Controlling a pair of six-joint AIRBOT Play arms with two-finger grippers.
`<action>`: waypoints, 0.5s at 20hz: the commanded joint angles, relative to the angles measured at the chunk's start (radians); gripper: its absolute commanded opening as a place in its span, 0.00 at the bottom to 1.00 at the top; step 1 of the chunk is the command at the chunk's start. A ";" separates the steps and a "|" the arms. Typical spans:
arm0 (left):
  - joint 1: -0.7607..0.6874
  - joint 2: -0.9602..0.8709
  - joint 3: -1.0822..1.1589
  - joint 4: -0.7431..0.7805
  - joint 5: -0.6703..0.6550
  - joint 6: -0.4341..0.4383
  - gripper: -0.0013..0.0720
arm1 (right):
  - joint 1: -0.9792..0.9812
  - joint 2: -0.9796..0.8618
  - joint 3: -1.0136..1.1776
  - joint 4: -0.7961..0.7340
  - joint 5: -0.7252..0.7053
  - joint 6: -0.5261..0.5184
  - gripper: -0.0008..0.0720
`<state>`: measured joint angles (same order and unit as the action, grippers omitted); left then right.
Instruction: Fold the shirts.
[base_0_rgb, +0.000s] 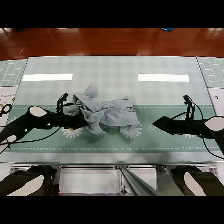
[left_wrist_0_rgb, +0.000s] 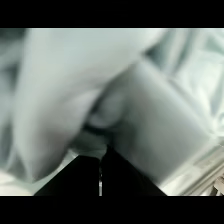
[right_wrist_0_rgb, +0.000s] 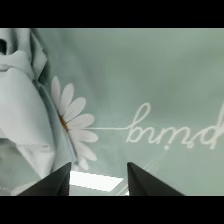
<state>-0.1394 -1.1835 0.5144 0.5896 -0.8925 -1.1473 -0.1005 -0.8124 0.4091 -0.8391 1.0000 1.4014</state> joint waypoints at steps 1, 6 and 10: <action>0.019 -0.019 0.062 0.002 -0.059 0.037 0.04 | -0.001 -0.051 -0.006 0.121 0.024 -0.080 0.55; 0.041 -0.018 0.066 0.002 -0.081 0.036 0.04 | 0.173 -0.242 -0.003 0.268 -0.080 -0.177 0.55; 0.040 -0.018 0.066 0.002 -0.081 0.031 0.04 | 0.328 -0.404 0.098 0.321 -0.205 -0.200 0.55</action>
<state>-0.1013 -1.2015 0.5781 0.5911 -0.9665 -1.1133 0.1291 -1.1110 0.4503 -0.5854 0.8898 1.2354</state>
